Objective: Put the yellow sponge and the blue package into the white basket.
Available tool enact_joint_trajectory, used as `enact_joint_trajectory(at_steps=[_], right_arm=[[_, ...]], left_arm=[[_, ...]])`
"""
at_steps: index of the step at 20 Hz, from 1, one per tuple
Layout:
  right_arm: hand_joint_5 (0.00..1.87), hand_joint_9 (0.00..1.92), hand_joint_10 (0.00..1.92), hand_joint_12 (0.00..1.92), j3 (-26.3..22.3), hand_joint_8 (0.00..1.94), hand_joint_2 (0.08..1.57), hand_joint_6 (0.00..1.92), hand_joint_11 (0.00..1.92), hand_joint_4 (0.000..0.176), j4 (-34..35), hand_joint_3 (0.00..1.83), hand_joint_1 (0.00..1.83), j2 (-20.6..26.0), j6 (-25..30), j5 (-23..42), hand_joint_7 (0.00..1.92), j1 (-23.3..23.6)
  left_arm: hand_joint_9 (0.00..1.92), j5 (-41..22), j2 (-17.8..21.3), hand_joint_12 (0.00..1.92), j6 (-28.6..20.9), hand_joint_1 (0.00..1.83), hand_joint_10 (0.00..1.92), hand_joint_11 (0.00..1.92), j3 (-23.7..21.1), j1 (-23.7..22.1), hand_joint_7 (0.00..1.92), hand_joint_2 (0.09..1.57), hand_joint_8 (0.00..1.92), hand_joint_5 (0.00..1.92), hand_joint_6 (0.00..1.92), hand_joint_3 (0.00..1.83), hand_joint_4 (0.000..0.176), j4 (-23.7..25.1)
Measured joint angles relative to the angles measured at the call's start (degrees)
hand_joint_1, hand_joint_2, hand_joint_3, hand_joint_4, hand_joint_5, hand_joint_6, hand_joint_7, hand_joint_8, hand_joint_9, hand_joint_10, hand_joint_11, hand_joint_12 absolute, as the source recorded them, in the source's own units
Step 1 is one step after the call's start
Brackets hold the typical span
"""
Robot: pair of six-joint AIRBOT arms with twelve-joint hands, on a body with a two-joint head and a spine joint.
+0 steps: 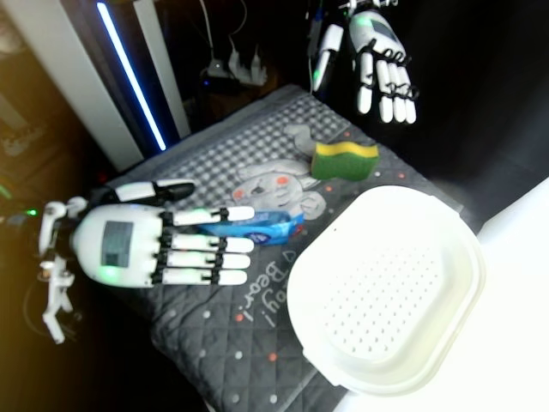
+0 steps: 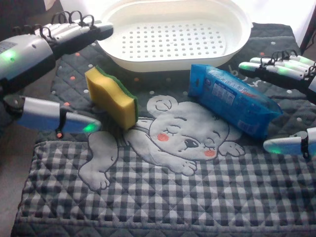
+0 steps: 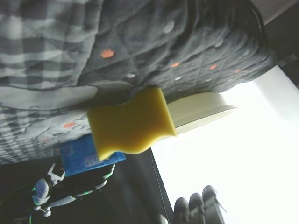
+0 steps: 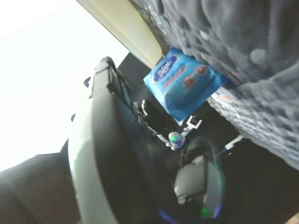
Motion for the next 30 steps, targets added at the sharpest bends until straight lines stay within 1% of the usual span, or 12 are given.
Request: enact_joint_trajectory(at_steps=[5, 6, 8, 16, 18, 19, 22, 23, 24, 28, 29, 30], right_arm=[[0.0, 0.14, 0.01, 0.58, 0.5, 0.0, 0.81, 0.0, 0.0, 0.176, 1.0, 0.0, 0.65, -1.6, 0.0, -0.2, 0.07, 0.0], [0.0, 0.15, 0.01, 0.58, 0.5, 0.0, 0.82, 0.0, 0.0, 0.176, 1.2, 0.0, 0.65, -1.8, 0.0, 0.0, 0.08, 0.0], [0.0, 0.15, 0.0, 0.6, 0.8, 0.0, 0.83, 0.0, 0.0, 0.176, 2.8, 0.0, 0.64, -2.3, -0.1, 0.2, 0.07, 0.0], [0.0, 0.14, 0.0, 0.61, 2.3, 0.0, 0.9, 0.0, 0.0, 0.176, 5.3, 0.01, 0.66, -6.4, -0.5, 0.5, 0.06, 2.3], [0.0, 0.15, 0.0, 0.63, 2.9, 0.0, 0.9, 0.0, 0.0, 0.176, 5.9, 0.0, 0.67, -7.3, -0.5, 0.5, 0.07, 2.7], [0.0, 0.16, 0.0, 0.63, 3.6, 0.0, 0.9, 0.0, 0.0, 0.176, 7.5, 0.0, 0.67, -8.0, -0.5, 0.8, 0.08, 2.7], [0.0, 0.18, 0.0, 0.74, 5.6, 0.0, 0.88, 0.0, 0.0, 0.176, 10.7, 0.0, 0.65, -10.5, -0.6, 0.5, 0.12, 3.0], [0.0, 0.18, 0.0, 0.71, 5.9, 0.0, 0.89, 0.0, 0.0, 0.176, 11.0, 0.0, 0.66, -11.0, -0.6, 0.4, 0.12, 3.1], [0.0, 0.2, 0.01, 0.77, 6.2, 0.0, 0.87, 0.0, 0.0, 0.176, 11.5, 0.0, 0.64, -11.6, -0.6, 0.4, 0.14, 3.3], [0.13, 0.39, 0.02, 0.92, 6.4, 0.01, 0.9, 0.0, 0.12, 0.176, 12.0, 0.0, 0.76, -12.6, -0.6, 0.4, 0.32, 3.4], [0.27, 0.53, 0.04, 0.92, 6.4, 0.01, 0.93, 0.01, 0.28, 0.176, 12.0, 0.0, 0.82, -12.6, -0.6, 0.3, 0.42, 3.4], [0.37, 0.63, 0.05, 0.92, 6.4, 0.01, 0.99, 0.01, 0.4, 0.164, 11.9, 0.0, 0.89, -12.6, -0.6, 0.5, 0.5, 3.4]], left_arm=[[0.0, 1.7, -1.3, 0.07, -0.1, 0.87, 0.0, 0.0, 1.1, 0.0, 0.01, 0.88, 0.0, 0.11, 0.0, 0.0, 0.016, -0.3], [0.0, 2.5, -1.5, 0.07, -0.2, 0.86, 0.0, 0.0, 1.6, -0.4, 0.0, 0.88, 0.0, 0.11, 0.0, 0.0, 0.046, -0.1], [0.0, 4.4, -2.4, 0.07, -0.1, 0.85, 0.0, 0.0, 2.8, -1.7, 0.02, 0.88, 0.01, 0.1, 0.0, 0.0, 0.056, 0.0], [0.0, 14.5, -4.1, 0.0, 2.1, 0.93, 0.0, 0.0, 4.3, -8.8, 0.01, 0.86, 0.0, 0.1, 0.01, 0.0, 0.156, 8.1], [0.0, 17.3, -4.1, 0.0, 2.2, 0.98, 0.0, 0.0, 4.7, -10.2, 0.03, 0.85, 0.01, 0.13, 0.01, 0.0, 0.115, 10.6], [0.0, 18.5, -4.3, 0.0, 2.2, 0.97, 0.0, 0.0, 4.9, -11.1, 0.05, 0.87, 0.01, 0.14, 0.02, 0.0, 0.119, 11.7], [0.07, 22.3, -5.5, 0.03, 2.2, 0.94, 0.01, 0.05, 6.1, -13.1, 0.16, 0.93, 0.01, 0.24, 0.01, 0.01, 0.079, 14.5], [0.13, 23.6, -5.9, 0.08, 2.2, 0.91, 0.01, 0.09, 6.3, -13.7, 0.21, 0.95, 0.0, 0.29, 0.0, 0.0, 0.048, 15.0], [0.16, 24.5, -6.3, 0.29, 2.2, 0.92, 0.0, 0.02, 6.4, -14.0, 0.25, 0.98, 0.0, 0.35, 0.0, 0.0, 0.029, 15.4], [0.4, 26.3, -7.7, 0.96, 2.2, 1.11, 0.03, 0.0, 7.7, -14.2, 0.48, 1.01, 0.01, 0.51, 0.01, 0.0, 0.033, 15.6], [0.52, 26.7, -8.2, 1.14, 2.1, 1.15, 0.04, 0.0, 8.1, -14.2, 0.59, 1.03, 0.02, 0.6, 0.01, 0.0, 0.0, 15.3], [0.54, 26.8, -8.8, 1.22, 2.2, 1.13, 0.04, 0.0, 8.3, -13.8, 0.62, 1.06, 0.01, 0.64, 0.01, 0.01, 0.0, 15.0]])
